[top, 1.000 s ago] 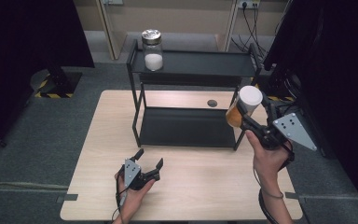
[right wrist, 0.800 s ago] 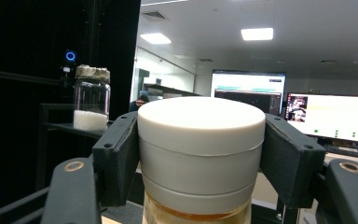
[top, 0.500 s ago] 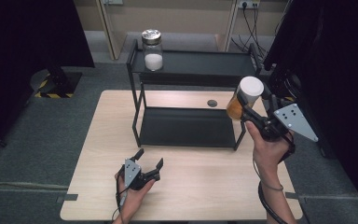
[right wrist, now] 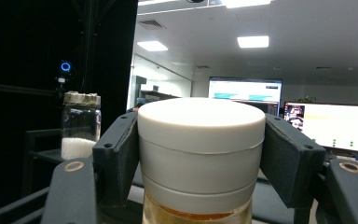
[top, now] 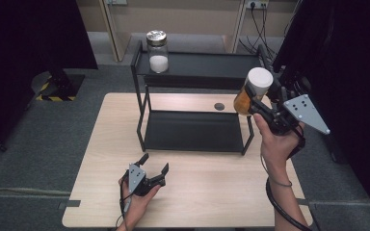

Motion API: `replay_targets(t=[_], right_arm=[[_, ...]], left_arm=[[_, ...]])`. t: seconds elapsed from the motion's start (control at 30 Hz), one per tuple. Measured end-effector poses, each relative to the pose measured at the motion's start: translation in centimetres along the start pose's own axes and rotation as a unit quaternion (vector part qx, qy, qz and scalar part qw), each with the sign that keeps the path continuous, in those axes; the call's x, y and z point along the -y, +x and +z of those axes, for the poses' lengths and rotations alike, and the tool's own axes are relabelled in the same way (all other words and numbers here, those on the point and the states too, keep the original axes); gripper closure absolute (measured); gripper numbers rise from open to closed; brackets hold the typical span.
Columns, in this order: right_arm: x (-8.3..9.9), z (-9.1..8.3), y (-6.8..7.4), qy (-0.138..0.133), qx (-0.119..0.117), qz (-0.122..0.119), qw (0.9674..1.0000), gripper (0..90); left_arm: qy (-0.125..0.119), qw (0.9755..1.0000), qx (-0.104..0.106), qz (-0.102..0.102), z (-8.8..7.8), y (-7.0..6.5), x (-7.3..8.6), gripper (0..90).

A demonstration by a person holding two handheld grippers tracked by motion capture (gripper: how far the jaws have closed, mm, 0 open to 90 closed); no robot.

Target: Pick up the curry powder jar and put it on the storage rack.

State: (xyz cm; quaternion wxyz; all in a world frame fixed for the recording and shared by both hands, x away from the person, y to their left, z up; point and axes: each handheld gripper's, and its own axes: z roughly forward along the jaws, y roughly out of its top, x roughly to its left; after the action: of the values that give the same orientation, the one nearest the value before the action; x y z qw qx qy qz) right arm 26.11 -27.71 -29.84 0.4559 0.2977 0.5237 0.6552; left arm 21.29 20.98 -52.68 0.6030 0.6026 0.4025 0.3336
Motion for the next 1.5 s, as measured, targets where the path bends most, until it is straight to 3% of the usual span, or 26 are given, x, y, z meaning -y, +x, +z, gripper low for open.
replay_targets(t=[0.63,1.5], right_arm=[[-2.1,2.9,-0.4,-0.006,0.011,0.003,0.9999,33.9],[-4.0,7.6,-1.7,0.015,0.037,0.014,0.9991,33.9]], left_arm=[[0.001,1.0000,0.001,0.003,0.0,0.0,0.0,13.2],[0.000,1.0000,0.002,0.005,0.0,0.0,0.0,13.0]])
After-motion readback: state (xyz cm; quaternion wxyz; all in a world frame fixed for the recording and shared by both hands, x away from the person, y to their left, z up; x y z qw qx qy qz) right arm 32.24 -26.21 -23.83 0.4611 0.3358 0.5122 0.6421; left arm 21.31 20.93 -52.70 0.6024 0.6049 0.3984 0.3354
